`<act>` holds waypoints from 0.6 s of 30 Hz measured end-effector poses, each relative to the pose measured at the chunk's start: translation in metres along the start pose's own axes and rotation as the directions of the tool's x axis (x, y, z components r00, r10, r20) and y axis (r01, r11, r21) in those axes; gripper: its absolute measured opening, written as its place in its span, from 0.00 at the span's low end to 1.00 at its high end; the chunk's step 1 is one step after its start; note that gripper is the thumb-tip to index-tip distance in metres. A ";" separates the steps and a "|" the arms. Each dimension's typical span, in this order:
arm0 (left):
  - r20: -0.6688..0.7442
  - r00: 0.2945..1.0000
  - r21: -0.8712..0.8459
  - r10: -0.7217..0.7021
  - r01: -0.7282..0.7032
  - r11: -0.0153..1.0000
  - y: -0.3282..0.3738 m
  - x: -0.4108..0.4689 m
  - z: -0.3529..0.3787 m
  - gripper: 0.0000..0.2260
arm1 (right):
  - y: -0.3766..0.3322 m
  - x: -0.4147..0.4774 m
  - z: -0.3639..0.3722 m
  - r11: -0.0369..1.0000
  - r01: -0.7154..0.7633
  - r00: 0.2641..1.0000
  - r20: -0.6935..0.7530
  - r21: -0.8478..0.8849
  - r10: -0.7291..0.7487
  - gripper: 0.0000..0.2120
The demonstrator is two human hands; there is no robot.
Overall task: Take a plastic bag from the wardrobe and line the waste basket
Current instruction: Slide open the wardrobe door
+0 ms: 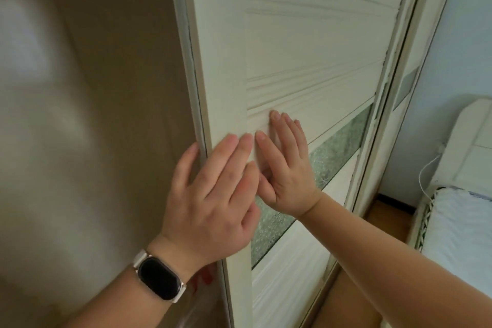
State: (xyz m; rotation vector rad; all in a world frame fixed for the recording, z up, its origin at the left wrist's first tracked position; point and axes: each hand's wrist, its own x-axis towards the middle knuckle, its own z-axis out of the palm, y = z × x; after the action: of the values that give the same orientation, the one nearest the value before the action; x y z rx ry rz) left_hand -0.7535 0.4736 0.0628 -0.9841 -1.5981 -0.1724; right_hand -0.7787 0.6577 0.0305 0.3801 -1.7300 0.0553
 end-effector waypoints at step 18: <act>-0.049 0.999 -0.074 -0.018 0.014 0.997 0.034 0.034 0.068 0.05 | 0.075 -0.015 0.003 0.999 -0.048 0.998 0.050 -0.007 0.048 0.27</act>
State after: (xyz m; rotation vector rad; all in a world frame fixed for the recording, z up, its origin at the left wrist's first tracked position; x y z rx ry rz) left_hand -0.7800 0.5525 0.0583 -1.0163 -1.5640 -0.2659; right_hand -0.8002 0.7314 0.0288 0.3380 -1.7888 0.0763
